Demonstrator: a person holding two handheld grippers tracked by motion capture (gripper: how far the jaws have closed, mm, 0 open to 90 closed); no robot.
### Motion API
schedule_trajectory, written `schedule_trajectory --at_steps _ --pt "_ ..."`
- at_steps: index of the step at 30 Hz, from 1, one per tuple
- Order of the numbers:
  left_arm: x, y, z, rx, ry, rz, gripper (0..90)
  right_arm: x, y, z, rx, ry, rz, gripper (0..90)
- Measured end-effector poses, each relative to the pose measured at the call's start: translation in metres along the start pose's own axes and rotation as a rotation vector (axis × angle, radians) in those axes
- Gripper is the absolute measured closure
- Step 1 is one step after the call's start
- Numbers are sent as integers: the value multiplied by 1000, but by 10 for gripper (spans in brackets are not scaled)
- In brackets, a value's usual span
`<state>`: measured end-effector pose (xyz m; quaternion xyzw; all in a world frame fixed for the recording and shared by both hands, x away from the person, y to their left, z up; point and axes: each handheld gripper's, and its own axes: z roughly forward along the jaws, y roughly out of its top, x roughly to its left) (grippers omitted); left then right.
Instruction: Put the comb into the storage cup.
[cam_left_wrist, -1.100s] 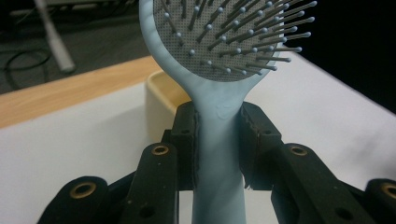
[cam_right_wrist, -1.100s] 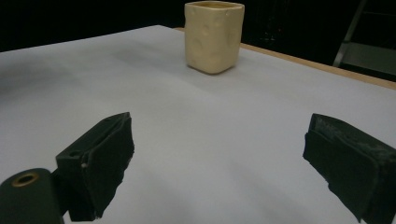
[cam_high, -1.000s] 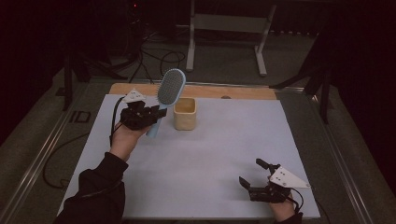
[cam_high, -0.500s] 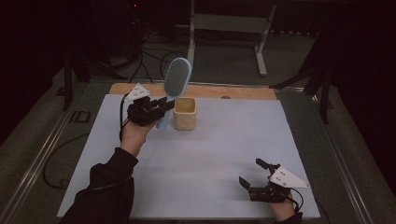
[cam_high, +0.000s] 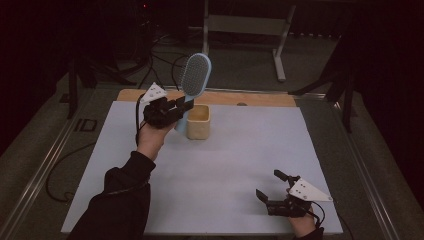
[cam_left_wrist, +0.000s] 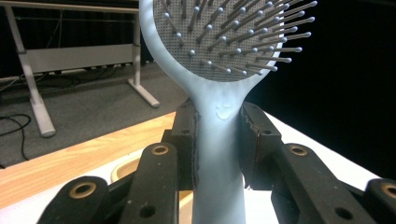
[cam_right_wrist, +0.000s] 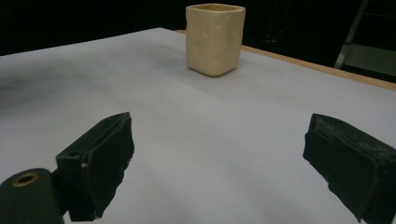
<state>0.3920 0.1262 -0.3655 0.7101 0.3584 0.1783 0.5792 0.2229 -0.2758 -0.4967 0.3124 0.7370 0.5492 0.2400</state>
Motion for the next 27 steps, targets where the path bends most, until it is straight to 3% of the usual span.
schedule_trajectory --at_steps 14,27 --pt "2 8 13 -46 0 19 703 0 0 0 -3 0 4 82" --pt "4 20 34 -96 -18 -26 703 0 0 -1 -5 0 10 82"
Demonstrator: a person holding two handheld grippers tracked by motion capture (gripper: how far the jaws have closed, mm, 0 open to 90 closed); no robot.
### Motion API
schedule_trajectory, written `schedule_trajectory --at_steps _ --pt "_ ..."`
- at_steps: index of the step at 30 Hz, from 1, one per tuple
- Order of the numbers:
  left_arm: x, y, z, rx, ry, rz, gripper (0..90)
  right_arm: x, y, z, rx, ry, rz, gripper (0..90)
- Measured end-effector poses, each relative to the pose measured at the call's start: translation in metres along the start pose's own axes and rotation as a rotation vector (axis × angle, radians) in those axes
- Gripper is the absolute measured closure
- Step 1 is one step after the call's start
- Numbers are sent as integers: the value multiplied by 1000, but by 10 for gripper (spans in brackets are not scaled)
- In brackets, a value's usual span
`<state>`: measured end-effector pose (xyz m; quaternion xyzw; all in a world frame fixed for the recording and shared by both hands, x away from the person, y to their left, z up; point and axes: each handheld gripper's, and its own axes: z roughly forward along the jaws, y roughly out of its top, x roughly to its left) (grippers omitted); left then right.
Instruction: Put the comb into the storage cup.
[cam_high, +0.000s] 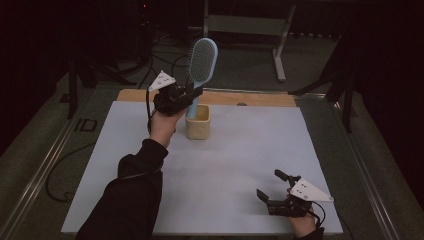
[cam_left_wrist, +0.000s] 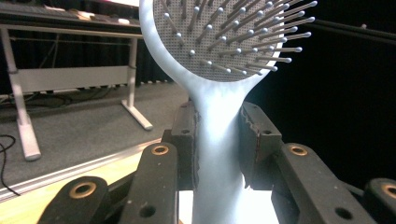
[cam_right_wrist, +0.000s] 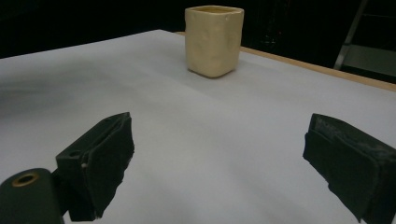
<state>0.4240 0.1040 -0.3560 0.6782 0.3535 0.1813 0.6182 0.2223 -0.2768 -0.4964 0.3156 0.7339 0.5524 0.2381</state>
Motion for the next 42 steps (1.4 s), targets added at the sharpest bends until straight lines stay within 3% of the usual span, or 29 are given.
schedule_trajectory --at_steps 20,24,27,32,42 --pt "6 -2 28 -43 8 -16 703 0 0 -1 -5 0 5 82" --pt "11 -6 31 -50 7 -33 703 -1 0 0 -5 2 7 83" --pt "14 -10 31 -76 12 -13 703 -1 -1 1 -5 9 5 83" --pt "21 -16 33 -81 22 -48 703 0 -1 1 -1 11 3 83" --pt "32 -32 43 -79 26 -51 703 1 -1 1 1 18 2 83"
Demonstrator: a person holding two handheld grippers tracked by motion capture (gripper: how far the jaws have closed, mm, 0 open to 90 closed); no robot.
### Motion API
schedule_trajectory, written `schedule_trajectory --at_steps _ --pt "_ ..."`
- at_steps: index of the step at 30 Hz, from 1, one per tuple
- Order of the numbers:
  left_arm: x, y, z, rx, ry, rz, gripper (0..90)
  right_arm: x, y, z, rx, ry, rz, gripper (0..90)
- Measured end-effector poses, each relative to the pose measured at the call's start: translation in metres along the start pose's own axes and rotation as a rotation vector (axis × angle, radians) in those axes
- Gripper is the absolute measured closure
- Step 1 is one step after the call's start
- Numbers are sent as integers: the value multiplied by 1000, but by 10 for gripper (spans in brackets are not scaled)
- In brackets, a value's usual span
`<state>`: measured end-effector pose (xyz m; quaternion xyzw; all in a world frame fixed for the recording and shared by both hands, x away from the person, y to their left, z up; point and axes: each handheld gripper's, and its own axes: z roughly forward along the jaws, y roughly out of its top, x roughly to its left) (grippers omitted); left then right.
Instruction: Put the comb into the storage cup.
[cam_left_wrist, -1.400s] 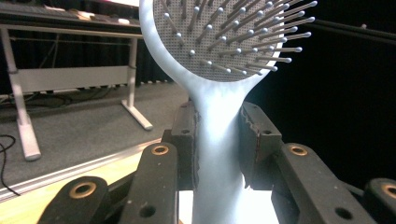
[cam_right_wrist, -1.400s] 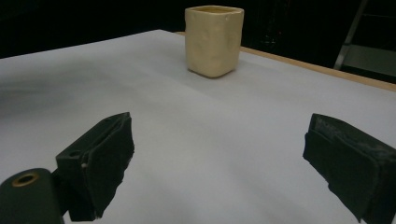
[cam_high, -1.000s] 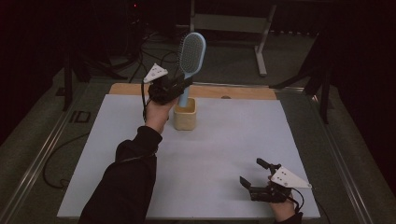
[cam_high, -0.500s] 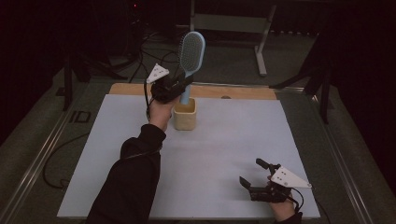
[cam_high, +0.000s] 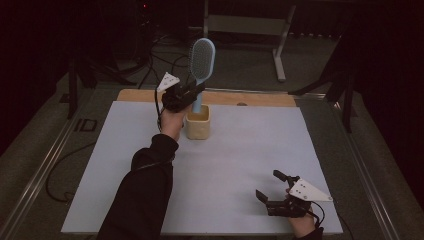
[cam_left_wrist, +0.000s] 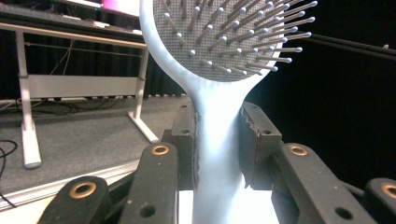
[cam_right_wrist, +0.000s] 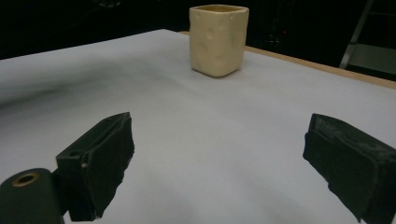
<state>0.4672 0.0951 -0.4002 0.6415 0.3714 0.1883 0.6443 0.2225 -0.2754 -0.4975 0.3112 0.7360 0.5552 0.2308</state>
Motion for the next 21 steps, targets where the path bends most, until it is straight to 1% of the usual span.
schedule_trajectory --at_steps 1,2,3,5,6,8,9,10,13,14,15,16,19,21 --pt "0 0 0 0 0 0 703 0 0 0 1 1 1 83" --pt "2 -5 2 4 11 3 703 0 0 0 1 0 0 83" --pt "2 -5 2 4 11 3 703 0 0 0 1 0 0 83" --pt "4 -10 3 11 21 -5 703 0 0 0 1 0 3 83" --pt "6 -11 4 12 19 -8 703 0 -1 1 2 0 3 83" --pt "8 -14 4 5 25 -1 703 0 -1 0 3 4 1 83" --pt "9 -15 4 2 25 -8 703 0 -1 1 3 5 1 83" --pt "10 -17 5 -2 34 -4 703 0 -1 1 3 5 1 83" --pt "13 -20 7 1 34 -9 703 1 0 1 4 6 1 83" --pt "14 -22 8 3 37 -9 703 1 0 1 4 7 2 83" --pt "16 -26 10 6 26 -25 703 1 0 1 4 9 1 83" --pt "16 -26 10 6 26 -25 703 1 0 1 4 9 1 83" --pt "16 -31 13 30 35 -16 703 1 -1 1 2 8 4 83" --pt "16 -33 14 34 37 -14 703 0 -1 1 3 9 5 83"
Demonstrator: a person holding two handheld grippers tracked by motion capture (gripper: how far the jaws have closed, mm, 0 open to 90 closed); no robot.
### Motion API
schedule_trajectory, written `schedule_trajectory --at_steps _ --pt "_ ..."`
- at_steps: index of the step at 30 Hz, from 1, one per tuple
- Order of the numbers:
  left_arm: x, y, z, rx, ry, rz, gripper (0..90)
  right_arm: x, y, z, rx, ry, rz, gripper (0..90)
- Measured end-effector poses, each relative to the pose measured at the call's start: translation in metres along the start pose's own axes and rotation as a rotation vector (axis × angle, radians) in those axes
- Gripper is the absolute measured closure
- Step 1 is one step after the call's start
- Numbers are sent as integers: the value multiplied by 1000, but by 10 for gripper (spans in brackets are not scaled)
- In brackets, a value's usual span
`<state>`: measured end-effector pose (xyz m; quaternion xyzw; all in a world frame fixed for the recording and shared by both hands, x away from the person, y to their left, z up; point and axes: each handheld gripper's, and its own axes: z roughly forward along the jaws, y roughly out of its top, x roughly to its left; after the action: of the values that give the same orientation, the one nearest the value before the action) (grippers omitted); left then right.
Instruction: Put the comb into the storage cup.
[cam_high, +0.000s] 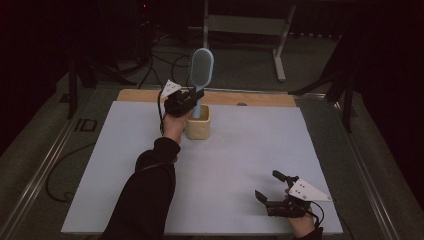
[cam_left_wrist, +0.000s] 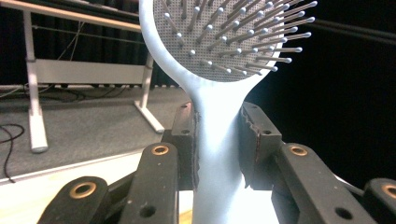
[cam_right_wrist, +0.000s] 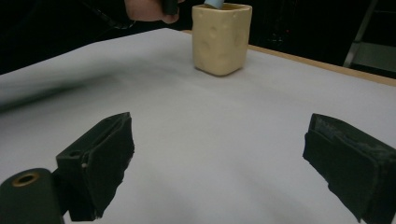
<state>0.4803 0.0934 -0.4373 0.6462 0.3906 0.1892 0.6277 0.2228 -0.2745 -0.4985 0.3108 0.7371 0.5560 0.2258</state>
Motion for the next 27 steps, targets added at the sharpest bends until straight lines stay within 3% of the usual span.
schedule_trajectory --at_steps 2,8,27 --pt "-2 -6 3 19 39 52 702 0 0 0 1 1 0 83" --pt "-3 -11 2 36 82 58 701 0 0 0 -1 2 1 83" --pt "-11 -21 -2 83 60 93 662 1 0 0 4 6 -5 83"
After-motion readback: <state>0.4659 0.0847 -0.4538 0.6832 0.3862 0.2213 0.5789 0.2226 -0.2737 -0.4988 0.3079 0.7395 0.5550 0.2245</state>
